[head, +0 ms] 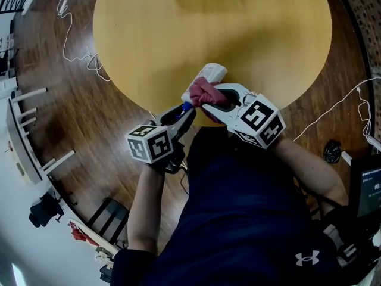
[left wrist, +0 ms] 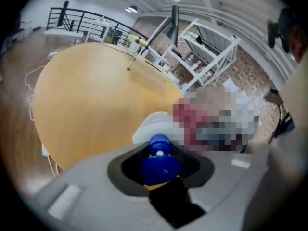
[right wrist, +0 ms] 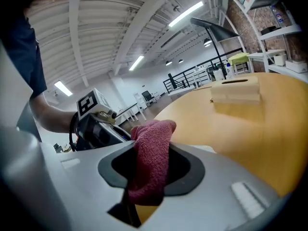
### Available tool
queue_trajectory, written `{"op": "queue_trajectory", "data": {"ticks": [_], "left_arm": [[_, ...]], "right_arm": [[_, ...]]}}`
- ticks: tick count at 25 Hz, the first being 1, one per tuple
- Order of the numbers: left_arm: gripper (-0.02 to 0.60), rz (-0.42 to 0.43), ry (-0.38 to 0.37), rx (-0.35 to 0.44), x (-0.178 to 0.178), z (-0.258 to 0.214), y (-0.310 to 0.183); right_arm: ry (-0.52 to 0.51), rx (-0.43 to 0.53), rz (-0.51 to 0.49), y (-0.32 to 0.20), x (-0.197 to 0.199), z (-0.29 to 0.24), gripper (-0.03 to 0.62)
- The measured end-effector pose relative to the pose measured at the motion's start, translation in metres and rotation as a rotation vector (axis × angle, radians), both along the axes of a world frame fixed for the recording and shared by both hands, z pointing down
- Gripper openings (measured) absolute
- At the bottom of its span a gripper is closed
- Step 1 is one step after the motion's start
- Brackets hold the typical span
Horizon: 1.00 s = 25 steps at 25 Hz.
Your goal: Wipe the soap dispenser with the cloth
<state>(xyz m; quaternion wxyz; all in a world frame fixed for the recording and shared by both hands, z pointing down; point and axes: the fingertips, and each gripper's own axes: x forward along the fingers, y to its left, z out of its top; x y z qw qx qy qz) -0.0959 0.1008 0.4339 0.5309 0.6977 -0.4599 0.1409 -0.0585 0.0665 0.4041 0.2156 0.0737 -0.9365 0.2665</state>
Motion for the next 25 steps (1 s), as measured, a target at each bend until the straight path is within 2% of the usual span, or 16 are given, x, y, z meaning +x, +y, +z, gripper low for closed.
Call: {"op": "queue_trajectory", "data": {"ticks": [3,6,8,10,11,14,16,17,20,25], "left_arm": [[0.138,-0.047,0.054,-0.011,-0.008,0.002,0.002],[0.138,-0.094,0.117,-0.014,-0.013,0.005,0.002],[0.138,-0.125,0.168,-0.021,-0.014,0.007,0.003],[0.138,-0.151,0.228,-0.035,-0.012,0.009,0.005],[0.138,-0.165,0.269,-0.045,-0.011,0.009,0.006],[0.138,-0.224,0.401,-0.090,-0.006,0.008,0.008],[0.138,-0.254,0.433,-0.111,-0.010,0.009,0.007],[0.138,-0.265,0.443,-0.116,-0.012,0.009,0.006],[0.138,-0.305,0.504,-0.130,-0.014,0.011,0.007],[0.138,-0.338,0.572,-0.119,-0.013,0.010,0.005]], "right_arm": [[0.088,0.014,0.072,-0.023,0.013,0.029,0.133],[0.241,-0.041,0.182,-0.054,0.043,0.075,0.133],[0.281,-0.064,0.233,-0.067,0.058,0.082,0.133],[0.214,-0.039,0.228,-0.068,0.053,0.056,0.133],[0.157,-0.012,0.196,-0.063,0.041,0.036,0.133],[0.016,0.067,0.011,-0.030,-0.009,-0.012,0.133],[0.017,0.087,-0.070,-0.016,-0.031,-0.014,0.133],[0.034,0.083,-0.067,-0.019,-0.034,-0.006,0.133],[0.055,0.027,0.040,-0.048,-0.021,0.018,0.132],[0.153,0.047,0.146,-0.091,0.003,0.039,0.132]]}}
